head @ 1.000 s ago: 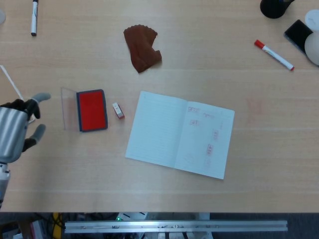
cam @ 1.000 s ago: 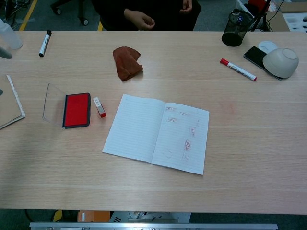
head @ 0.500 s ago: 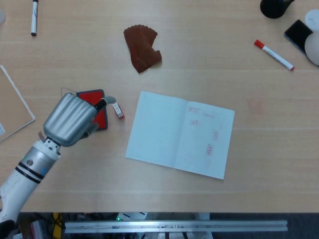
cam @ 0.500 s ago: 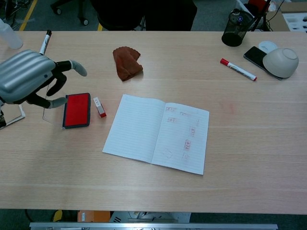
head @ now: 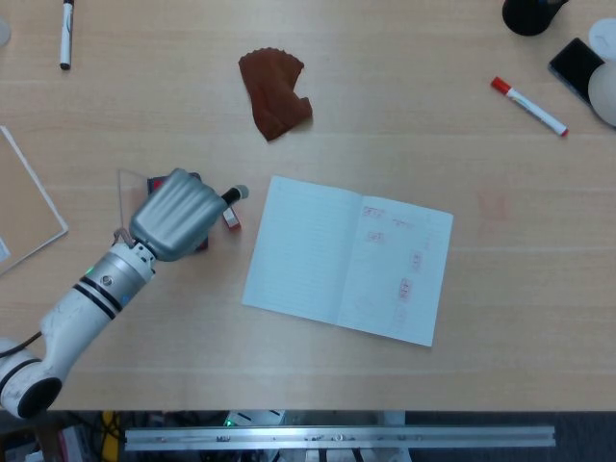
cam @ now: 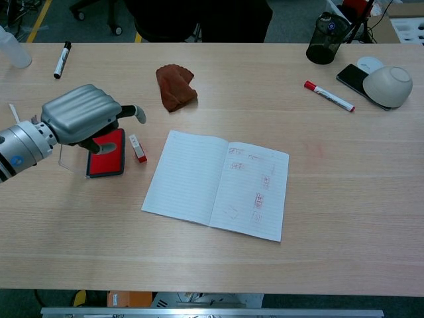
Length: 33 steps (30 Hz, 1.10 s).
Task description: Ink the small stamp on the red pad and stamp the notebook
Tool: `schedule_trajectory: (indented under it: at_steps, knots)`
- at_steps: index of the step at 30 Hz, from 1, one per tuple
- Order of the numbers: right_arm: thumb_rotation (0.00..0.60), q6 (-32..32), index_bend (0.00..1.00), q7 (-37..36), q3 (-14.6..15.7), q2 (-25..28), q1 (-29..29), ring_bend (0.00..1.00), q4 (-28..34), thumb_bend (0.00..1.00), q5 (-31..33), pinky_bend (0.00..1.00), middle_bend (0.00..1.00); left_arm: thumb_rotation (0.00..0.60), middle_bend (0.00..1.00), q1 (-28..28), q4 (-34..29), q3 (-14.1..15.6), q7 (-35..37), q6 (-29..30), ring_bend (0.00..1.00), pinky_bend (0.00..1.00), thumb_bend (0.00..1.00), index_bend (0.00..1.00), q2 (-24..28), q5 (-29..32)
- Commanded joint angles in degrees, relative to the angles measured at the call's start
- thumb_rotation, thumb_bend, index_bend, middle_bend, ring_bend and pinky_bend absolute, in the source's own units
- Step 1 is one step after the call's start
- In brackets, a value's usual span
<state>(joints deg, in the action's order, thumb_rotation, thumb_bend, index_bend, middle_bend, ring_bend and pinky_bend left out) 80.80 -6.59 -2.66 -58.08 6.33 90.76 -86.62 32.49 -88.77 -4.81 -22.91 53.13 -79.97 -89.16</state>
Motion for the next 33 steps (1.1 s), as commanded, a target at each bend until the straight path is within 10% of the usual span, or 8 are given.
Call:
schedule_trajectory:
  at_steps: [1, 33]
  knots:
    - [0.600, -0.02, 0.15, 0.03, 0.01, 0.03, -0.01, 0.18, 0.02, 0.30, 0.04, 0.22, 0.28, 0.600, 0.93, 1.32, 2.27, 0.32, -1.49, -1.11, 0.97, 1.00, 0.24, 0.29, -1.66, 0.87]
    - [0.600, -0.84, 0.15, -1.08, 0.14, -0.27, -0.52, 0.18, -1.52, 0.30, 1.75, 0.22, 0.28, 0.600, 0.93, 5.26, 12.33, 0.18, -6.94, -3.33, 0.97, 1.00, 0.23, 0.35, -12.10, 12.76]
